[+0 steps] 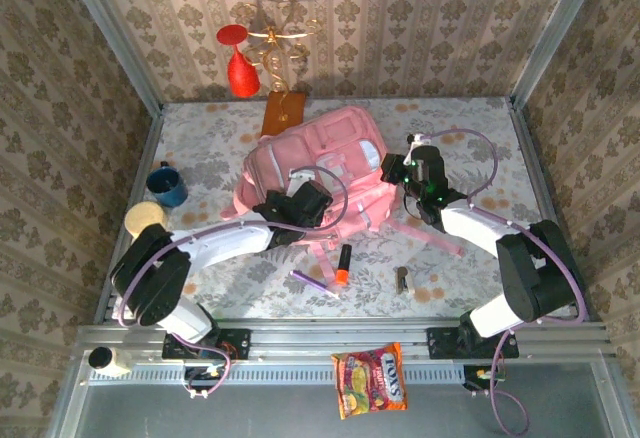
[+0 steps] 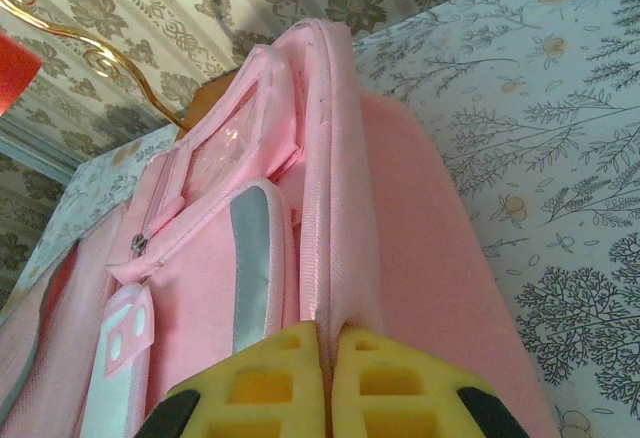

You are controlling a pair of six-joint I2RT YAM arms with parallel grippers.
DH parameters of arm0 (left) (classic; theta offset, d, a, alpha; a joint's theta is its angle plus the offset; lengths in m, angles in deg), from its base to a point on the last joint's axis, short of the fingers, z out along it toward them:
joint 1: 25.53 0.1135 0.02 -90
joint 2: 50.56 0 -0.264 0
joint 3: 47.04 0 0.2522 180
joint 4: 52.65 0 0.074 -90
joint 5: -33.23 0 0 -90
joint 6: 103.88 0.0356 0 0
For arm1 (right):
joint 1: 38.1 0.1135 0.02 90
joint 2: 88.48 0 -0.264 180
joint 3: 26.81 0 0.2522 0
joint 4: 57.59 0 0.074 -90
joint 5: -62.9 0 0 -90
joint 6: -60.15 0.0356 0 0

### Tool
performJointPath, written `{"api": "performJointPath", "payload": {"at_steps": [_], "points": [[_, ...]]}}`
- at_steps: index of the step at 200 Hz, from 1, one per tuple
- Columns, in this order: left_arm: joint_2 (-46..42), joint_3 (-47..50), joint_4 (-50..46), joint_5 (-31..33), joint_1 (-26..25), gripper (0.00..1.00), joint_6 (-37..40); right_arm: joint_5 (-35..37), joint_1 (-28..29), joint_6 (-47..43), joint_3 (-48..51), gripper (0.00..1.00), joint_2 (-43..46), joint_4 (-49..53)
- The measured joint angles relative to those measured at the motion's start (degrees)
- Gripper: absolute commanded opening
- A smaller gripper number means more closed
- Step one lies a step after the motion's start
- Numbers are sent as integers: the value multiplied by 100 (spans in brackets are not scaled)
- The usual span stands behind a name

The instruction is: Pack the student bag

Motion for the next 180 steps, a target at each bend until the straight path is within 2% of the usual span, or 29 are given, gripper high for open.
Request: {"api": "performJointPath", "payload": {"at_steps": [38,79,118,149,180], "points": [[-7,37,-35,144,-46,92,-133,-4,-13,0,0,0,-13,-2],[-409,457,-138,413,-74,91,-282,-46,-66,0,0,0,-90,-4],[-426,568,-81,385,-55,87,-389,-63,-83,0,0,0,-114,-4],[-437,756,120,140,111,76,-446,-79,-83,0,0,0,-116,-4],[-785,1014,302,-188,328,56,-308,-85,-107,-4,0,0,-116,-2]]}}
